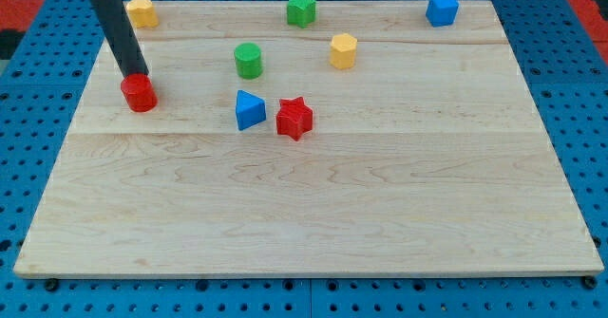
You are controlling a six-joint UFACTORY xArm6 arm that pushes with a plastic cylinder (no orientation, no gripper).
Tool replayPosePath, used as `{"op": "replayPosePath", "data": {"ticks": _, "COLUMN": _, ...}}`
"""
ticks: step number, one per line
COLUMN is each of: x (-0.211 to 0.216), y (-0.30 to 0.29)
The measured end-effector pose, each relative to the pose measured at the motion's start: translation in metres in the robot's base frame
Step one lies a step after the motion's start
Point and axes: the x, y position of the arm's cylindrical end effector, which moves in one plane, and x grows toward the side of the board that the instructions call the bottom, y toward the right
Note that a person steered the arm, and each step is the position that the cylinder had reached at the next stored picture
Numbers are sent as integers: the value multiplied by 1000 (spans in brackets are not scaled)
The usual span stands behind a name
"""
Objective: Push the red circle slightly left
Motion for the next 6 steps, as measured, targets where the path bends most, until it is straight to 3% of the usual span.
{"op": "replayPosePath", "data": {"ticks": 2, "x": 0, "y": 61}}
{"op": "replayPosePath", "data": {"ticks": 4, "x": 30, "y": 64}}
{"op": "replayPosePath", "data": {"ticks": 6, "x": 31, "y": 34}}
